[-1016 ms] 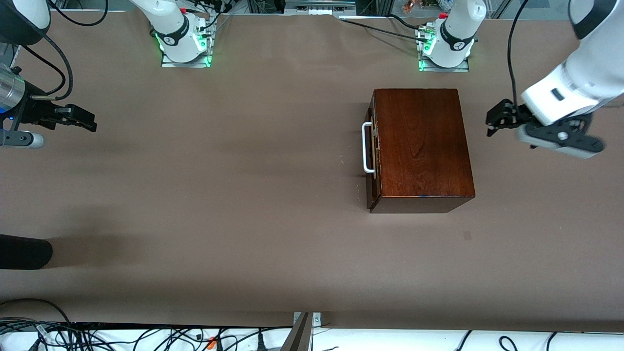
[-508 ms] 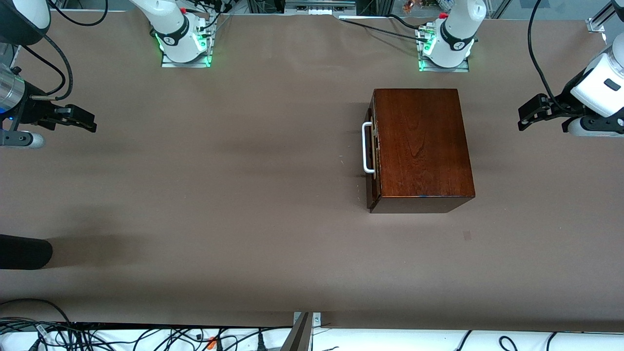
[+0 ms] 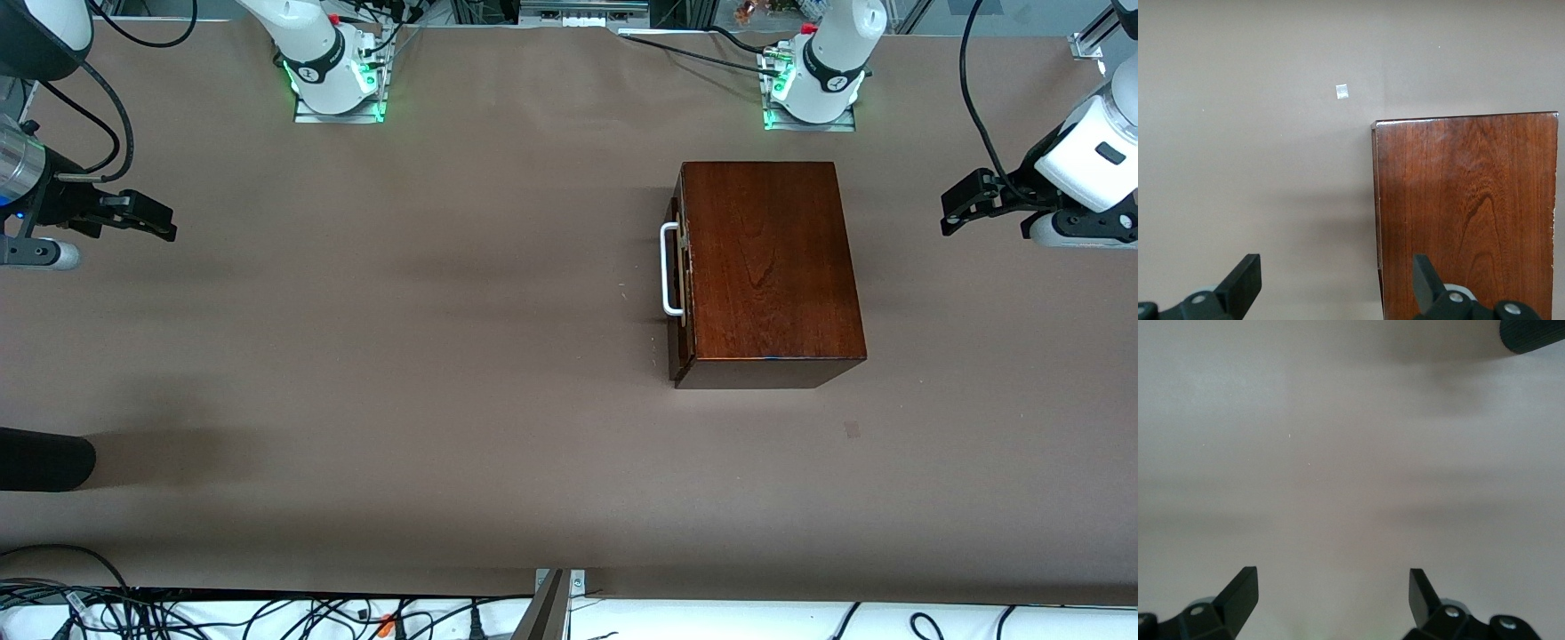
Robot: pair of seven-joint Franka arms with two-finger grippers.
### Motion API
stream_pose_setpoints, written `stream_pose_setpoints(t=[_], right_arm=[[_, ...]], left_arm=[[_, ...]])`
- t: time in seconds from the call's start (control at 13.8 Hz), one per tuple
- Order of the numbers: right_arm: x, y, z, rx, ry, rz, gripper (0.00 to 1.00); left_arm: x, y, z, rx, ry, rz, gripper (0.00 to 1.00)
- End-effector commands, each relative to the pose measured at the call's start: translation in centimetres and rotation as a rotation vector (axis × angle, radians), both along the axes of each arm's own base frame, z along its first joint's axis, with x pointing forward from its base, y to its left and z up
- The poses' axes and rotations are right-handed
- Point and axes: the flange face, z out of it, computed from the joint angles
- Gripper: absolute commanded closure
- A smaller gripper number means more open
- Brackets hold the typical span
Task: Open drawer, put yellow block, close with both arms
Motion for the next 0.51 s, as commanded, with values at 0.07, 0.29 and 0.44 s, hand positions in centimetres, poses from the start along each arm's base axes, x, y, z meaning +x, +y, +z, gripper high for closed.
stream_pose_setpoints(t=[0.07, 0.29, 0.44], right_arm=[[-0.44, 0.28, 0.66, -0.012, -0.013, 0.003, 0.0], [-0.12, 0.35, 1.05, -0.006, -0.016, 0.005, 0.0], [0.0, 0.49, 1.17, -0.009, -0.019, 0.008, 0.0]], left_arm=[[0.15, -0.4, 0.91, -0.011, -0.001, 0.007, 0.0], [-0.01, -0.39, 0.78, -0.01, 0.015, 0.007, 0.0], [-0.02, -0.39, 0.84, -0.01, 0.015, 0.007, 0.0]])
